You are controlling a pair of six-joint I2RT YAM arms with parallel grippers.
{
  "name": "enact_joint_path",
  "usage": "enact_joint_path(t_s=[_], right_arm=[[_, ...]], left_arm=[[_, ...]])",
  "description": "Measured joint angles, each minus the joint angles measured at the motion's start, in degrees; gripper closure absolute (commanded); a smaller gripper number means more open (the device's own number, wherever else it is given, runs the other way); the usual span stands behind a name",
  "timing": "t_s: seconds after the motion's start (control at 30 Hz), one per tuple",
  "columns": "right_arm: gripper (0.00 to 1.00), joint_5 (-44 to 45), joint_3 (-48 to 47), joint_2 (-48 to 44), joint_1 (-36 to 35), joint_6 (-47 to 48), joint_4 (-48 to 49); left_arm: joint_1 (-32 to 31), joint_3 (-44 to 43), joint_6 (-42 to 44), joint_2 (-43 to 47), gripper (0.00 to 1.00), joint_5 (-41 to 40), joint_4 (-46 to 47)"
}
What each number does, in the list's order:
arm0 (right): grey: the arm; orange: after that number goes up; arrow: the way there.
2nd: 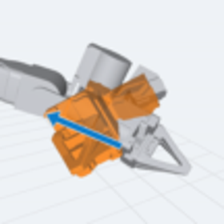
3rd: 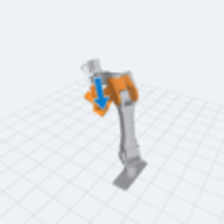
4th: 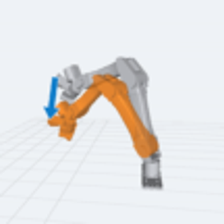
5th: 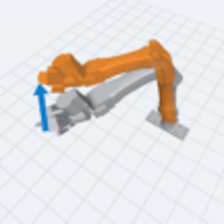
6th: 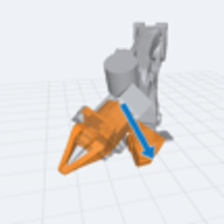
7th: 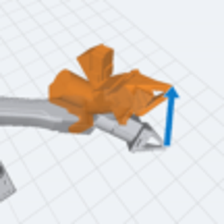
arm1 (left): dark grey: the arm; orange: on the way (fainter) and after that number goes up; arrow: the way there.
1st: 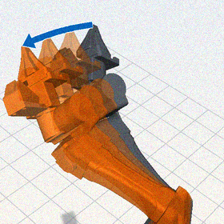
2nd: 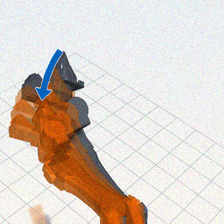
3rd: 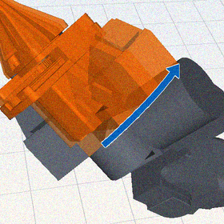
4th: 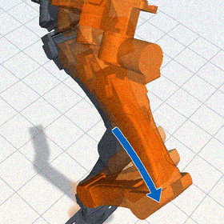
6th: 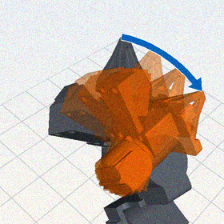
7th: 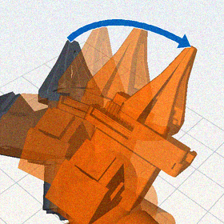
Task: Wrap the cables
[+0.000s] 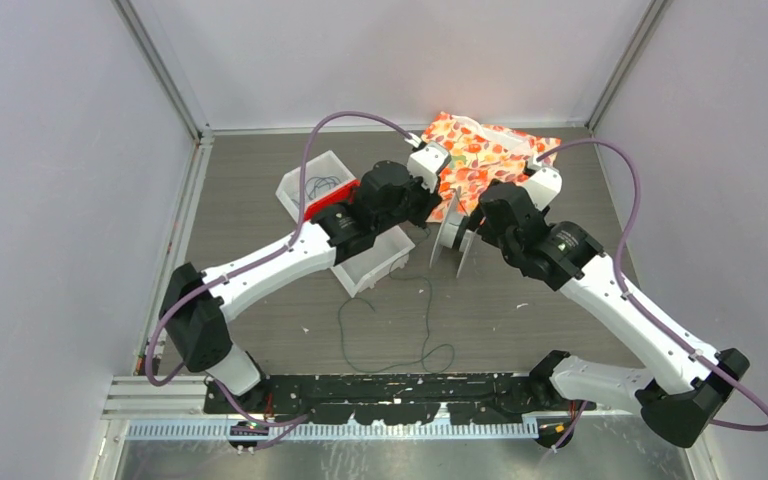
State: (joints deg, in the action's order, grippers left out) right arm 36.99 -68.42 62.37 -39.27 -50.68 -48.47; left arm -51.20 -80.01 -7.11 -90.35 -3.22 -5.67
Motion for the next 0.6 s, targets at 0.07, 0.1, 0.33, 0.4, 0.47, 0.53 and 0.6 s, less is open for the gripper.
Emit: enact_joint_path(t_s=[0.07,0.1,0.33,0.4,0.47,0.53,0.6], right_arm=[[0.31,-1.25,0.48,0.09,0.0,-0.35,0.63],[0.31,-1.84,0.83,0.17,0.02,-0.52,1.03],[0.3,-5.05,3.72,1.51,0.52,-1.64,2.99],[0.3,-5.44,4.13,2.05,0.7,-2.05,3.28],[0.3,-5.68,4.48,2.27,0.85,-2.32,3.5],[0.3,-5.88,4.52,2.4,1.22,-2.75,3.56],[0.3,-6.1,4.59,2.43,1.77,-3.34,3.87]], left_arm=[[-0.44,0.87,1.2,-0.22,0.99,-1.05,1.03],[-0.57,1.49,1.73,-0.22,0.99,-1.51,1.6],[-0.85,3.72,3.04,-0.24,0.99,-2.75,3.78],[-0.85,3.85,2.34,-0.22,0.99,-2.78,4.35],[-0.87,4.44,1.03,-0.13,1.0,-2.75,5.35],[-0.87,5.51,-0.7,0.02,0.99,-2.64,6.36],[-0.87,6.23,-2.12,0.04,1.0,-2.4,6.6]])
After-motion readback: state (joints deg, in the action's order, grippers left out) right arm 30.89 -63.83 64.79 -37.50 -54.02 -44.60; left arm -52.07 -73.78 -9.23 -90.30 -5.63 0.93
